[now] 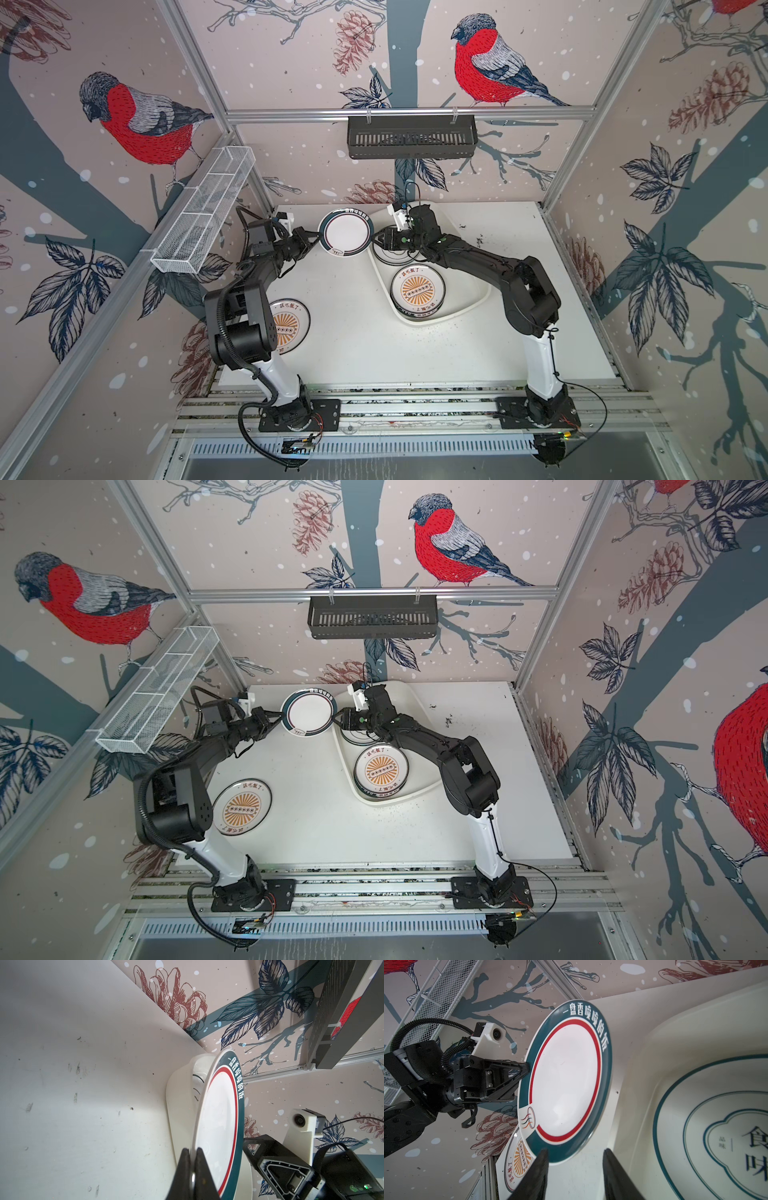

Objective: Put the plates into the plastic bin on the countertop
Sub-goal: 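Close the right gripper on the ringed plate's upper rim beside the left gripper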

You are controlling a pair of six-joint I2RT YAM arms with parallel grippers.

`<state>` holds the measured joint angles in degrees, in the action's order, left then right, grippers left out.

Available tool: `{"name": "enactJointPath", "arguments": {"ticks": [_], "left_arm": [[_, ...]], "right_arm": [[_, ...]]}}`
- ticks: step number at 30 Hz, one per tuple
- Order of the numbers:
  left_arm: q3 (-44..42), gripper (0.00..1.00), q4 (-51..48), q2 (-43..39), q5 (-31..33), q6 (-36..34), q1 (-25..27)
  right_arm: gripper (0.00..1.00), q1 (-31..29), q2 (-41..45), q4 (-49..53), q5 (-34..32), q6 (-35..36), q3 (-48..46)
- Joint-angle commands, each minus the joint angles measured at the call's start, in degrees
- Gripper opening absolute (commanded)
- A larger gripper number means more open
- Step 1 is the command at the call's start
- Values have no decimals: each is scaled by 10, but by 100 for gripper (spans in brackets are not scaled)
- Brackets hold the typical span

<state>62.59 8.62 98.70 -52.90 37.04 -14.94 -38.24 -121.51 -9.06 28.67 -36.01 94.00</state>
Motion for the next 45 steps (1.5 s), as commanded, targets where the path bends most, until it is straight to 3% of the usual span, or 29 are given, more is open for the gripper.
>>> {"name": "enactJointPath", "arguments": {"ticks": [1, 17, 25, 35, 38, 45], "left_arm": [[1, 0, 43, -5, -27, 8, 6], [8, 0, 40, -12, -28, -2, 51], [10, 0, 26, -15, -23, -21, 55], [7, 0, 10, -35, 3, -54, 56], [7, 0, 5, -44, 9, -64, 58], [14, 0, -6, -46, 9, -76, 60]], "right_arm": [[44, 2, -11, -7, 7, -7, 13], [37, 19, -19, -105, 45, -67, -18], [29, 24, -2, -149, 51, -86, -49], [25, 26, 10, -184, 61, -107, -78], [16, 27, 10, -192, 65, -112, -82], [10, 28, 11, -195, 67, -115, -83]]}}
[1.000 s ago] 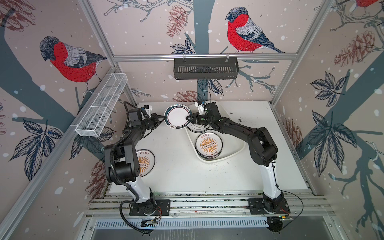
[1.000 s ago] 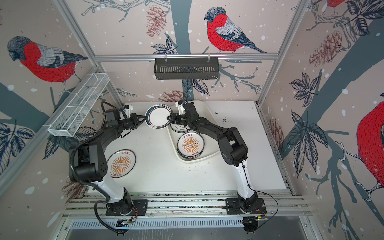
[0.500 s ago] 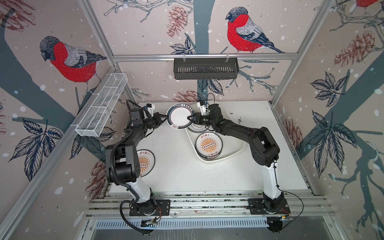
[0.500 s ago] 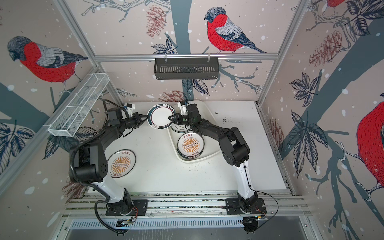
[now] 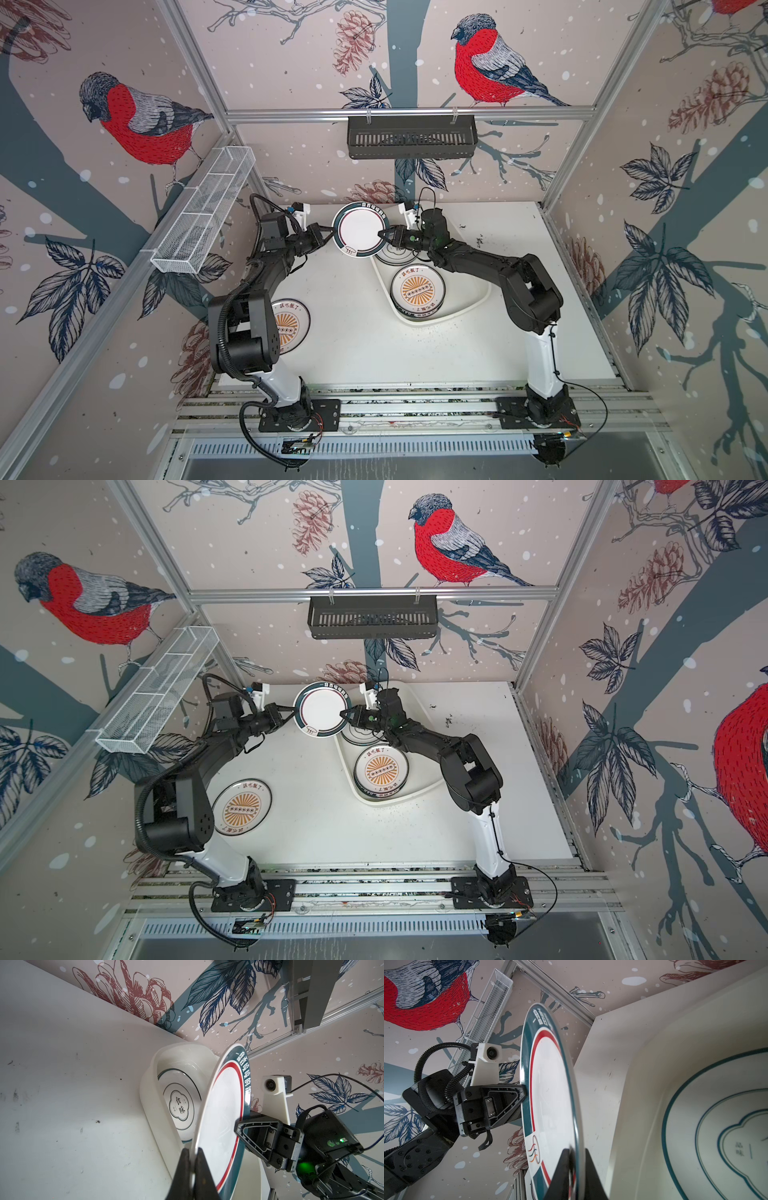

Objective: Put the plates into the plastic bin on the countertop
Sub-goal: 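Close the right gripper on the ringed plate's upper rim beside the left gripper, then open the left gripper and draw it back while the right gripper lifts the plate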

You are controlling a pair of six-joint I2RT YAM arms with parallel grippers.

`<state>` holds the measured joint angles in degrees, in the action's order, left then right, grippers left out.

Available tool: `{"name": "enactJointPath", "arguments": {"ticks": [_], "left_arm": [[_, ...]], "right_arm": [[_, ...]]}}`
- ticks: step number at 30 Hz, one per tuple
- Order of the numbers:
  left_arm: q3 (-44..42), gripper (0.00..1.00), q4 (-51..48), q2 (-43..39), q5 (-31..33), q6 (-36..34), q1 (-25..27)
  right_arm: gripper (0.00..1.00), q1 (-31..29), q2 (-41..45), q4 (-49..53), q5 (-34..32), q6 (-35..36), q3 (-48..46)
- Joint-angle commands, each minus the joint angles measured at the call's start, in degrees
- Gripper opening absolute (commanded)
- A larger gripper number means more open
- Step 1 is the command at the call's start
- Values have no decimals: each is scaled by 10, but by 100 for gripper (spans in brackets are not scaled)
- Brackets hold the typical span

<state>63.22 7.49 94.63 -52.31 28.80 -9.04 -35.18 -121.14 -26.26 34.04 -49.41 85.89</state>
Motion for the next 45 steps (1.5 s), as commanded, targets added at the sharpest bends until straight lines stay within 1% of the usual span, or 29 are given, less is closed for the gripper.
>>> {"name": "enactJointPath", "arguments": {"ticks": [1, 2, 5, 7, 9, 12, 15, 20, 22, 27, 30, 33, 40, 45], "left_arm": [[8, 0, 5, -5, 2, 4, 1], [8, 3, 4, -6, 3, 3, 2], [8, 20, 3, -5, 4, 2, 2], [9, 34, 2, -6, 6, 0, 2], [11, 45, -1, -9, 10, -3, 3], [8, 56, -2, -19, 19, -9, 2], [13, 58, -13, -26, 25, -22, 2], [25, 59, -33, -31, 49, -41, 2], [28, 59, -29, -33, 48, -42, 2], [39, 58, -46, -37, 48, -58, 2], [44, 58, -52, -39, 49, -65, 2], [49, 58, -63, -41, 49, -75, 2], [62, 58, -75, -36, 46, -87, 2], [67, 58, -83, -30, 40, -89, 2]], "right_arm": [[9, -2, 8, -23, 13, 19, -2], [8, -2, 9, -24, 14, 18, -3], [7, -1, 12, -26, 15, 16, -5], [7, 3, 15, -38, 17, 8, -11], [6, 10, 21, -52, 18, 0, -23], [5, 24, 33, -73, 27, -14, -46], [5, 41, 55, -71, 37, -14, -69], [5, 74, 123, -8, 46, 23, -120], [5, 88, 155, 39, 47, 48, -139], [6, 118, 220, 199, 43, 137, -159], [6, 136, 250, 255, 36, 171, -185], [6, 150, 276, 282, 40, 188, -216], [6, 170, 301, 327, 44, 212, -263], [7, 175, 289, 375, 48, 236, -256]]}}
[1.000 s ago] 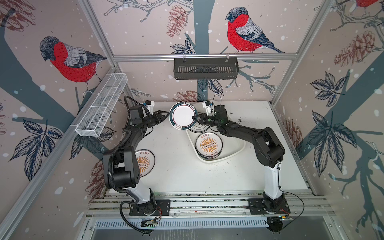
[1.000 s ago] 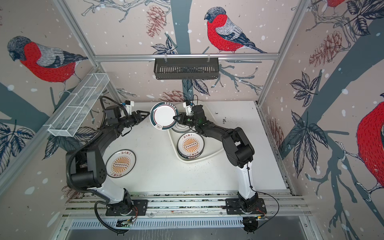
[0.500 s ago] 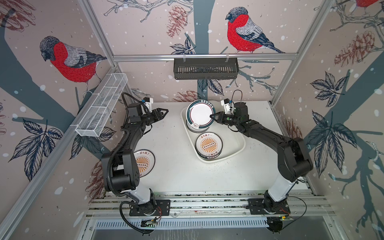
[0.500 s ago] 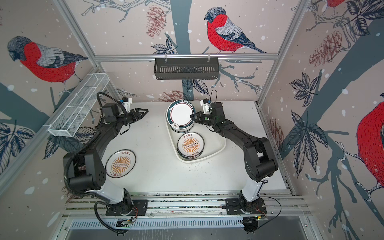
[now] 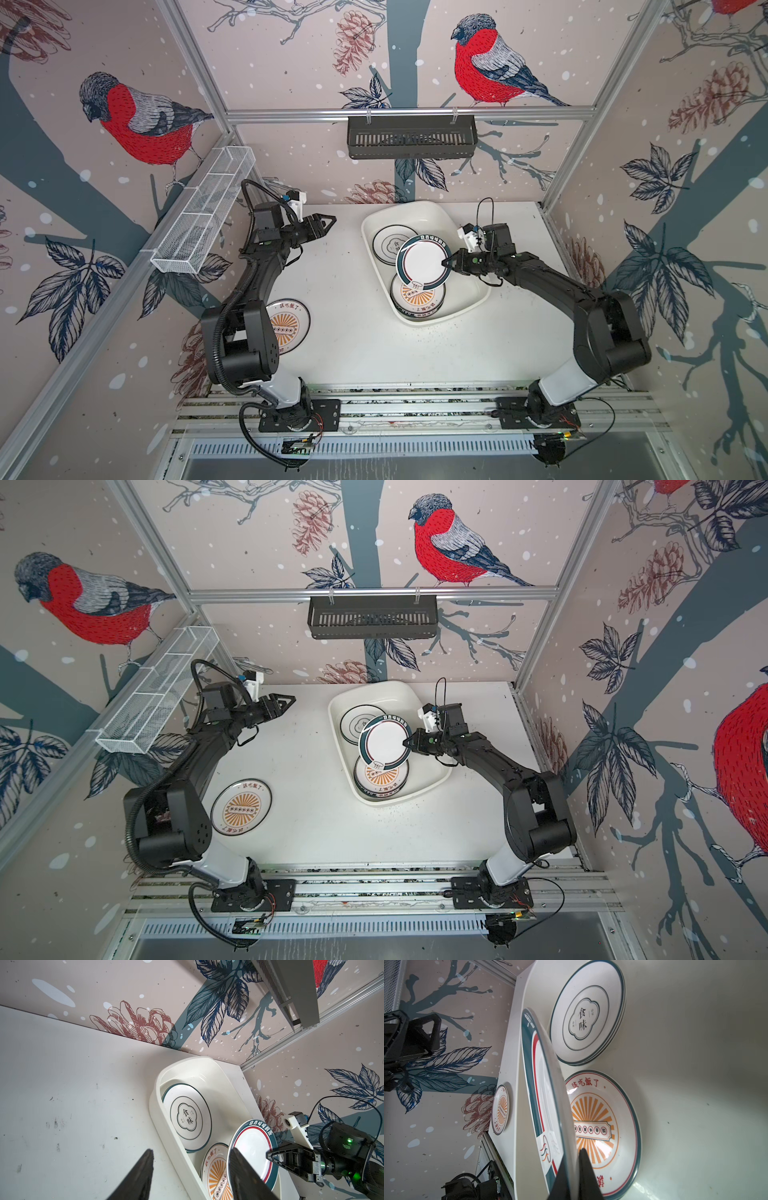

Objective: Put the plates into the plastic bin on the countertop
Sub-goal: 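Open the left gripper and draw it back while the right gripper lifts the plate, then lower the ringed plate with the right gripper onto the sunburst plate in the bin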

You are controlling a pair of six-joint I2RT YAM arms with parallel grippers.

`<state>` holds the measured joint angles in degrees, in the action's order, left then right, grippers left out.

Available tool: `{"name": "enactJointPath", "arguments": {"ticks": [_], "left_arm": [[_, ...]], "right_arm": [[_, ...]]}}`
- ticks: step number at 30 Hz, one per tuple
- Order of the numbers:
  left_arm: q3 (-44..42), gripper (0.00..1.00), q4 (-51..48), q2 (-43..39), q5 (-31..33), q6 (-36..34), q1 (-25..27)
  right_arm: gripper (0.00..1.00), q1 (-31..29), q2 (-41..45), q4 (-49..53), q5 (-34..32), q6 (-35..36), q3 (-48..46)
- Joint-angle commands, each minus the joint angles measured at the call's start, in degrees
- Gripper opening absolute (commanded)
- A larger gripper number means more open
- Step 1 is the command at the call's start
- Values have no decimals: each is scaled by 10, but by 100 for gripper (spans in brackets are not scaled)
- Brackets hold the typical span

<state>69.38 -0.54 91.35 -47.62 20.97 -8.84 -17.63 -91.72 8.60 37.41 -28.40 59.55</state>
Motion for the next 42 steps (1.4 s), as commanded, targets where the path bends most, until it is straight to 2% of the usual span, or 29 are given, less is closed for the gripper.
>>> {"name": "enactJointPath", "arguments": {"ticks": [1, 8, 21, 42], "left_arm": [[5, 58, -3, 2, -7, -12, 1], [12, 58, -5, 7, -17, -10, 1], [14, 58, 1, 13, -33, 3, 1], [11, 58, 7, 10, -33, 9, 1]], "right_arm": [[7, 1, -9, 37, 14, 33, 10], [8, 4, -42, 88, 22, 64, 34], [10, 7, -73, 112, 38, 82, 46], [14, 13, -107, 108, 47, 87, 51]]}}
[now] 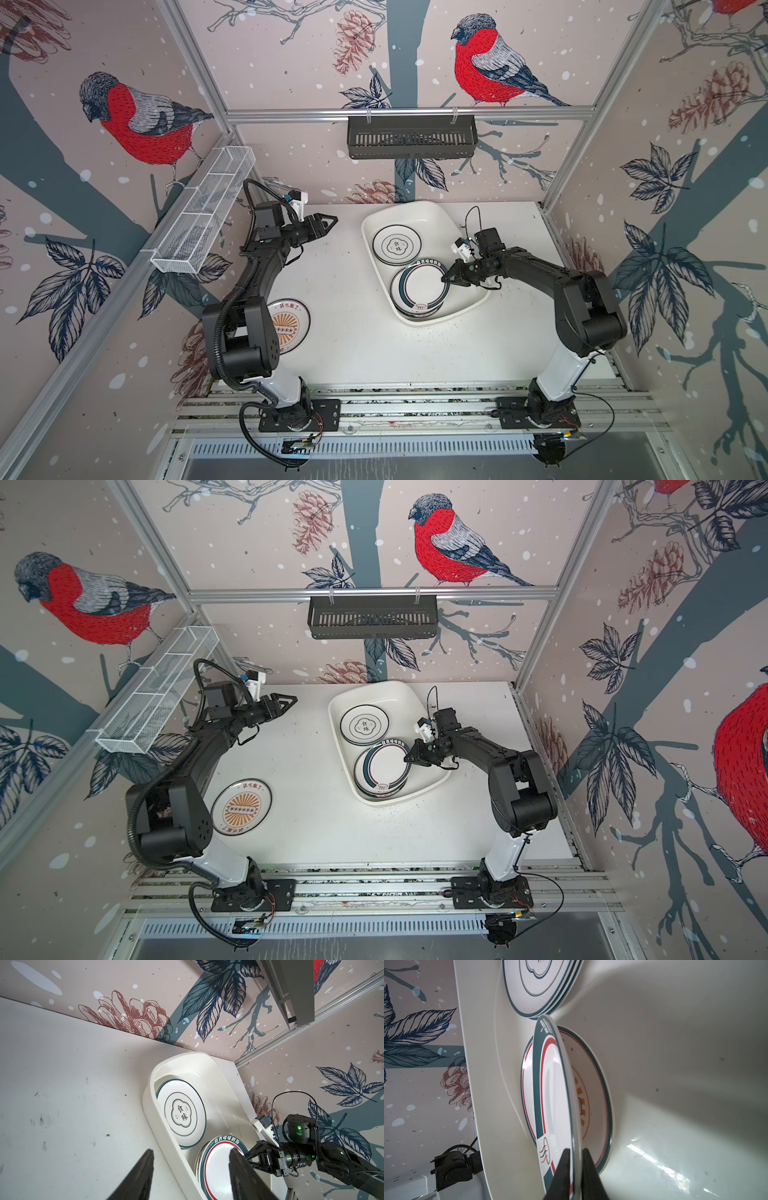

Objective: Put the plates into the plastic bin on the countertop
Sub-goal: 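Lower the ringed plate with the right gripper onto the sunburst plate in the bin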

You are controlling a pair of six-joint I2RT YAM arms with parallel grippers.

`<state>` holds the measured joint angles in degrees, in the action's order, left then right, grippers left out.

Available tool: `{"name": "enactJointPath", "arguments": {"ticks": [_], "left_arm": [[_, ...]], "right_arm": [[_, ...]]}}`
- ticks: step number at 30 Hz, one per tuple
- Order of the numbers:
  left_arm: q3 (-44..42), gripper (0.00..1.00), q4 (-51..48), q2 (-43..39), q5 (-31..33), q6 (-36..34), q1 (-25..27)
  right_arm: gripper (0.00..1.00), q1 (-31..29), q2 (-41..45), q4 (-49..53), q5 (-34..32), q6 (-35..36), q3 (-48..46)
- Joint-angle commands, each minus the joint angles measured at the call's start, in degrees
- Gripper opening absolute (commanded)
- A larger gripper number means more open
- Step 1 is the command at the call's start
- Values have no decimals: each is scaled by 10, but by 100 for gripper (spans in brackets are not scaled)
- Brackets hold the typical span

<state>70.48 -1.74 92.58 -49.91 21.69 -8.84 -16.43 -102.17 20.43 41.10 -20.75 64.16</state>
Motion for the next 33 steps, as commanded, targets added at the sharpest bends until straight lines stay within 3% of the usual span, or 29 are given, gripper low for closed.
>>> {"name": "enactJointPath", "arguments": {"ticks": [1, 33], "left_arm": [[-1, 58, 19, -2, -11, 2, 0], [-12, 58, 36, -2, -15, 13, 3]], "right_arm": [[15, 2, -3, -10, 10, 11, 4], [17, 9, -27, 4, -21, 26, -3]]}}
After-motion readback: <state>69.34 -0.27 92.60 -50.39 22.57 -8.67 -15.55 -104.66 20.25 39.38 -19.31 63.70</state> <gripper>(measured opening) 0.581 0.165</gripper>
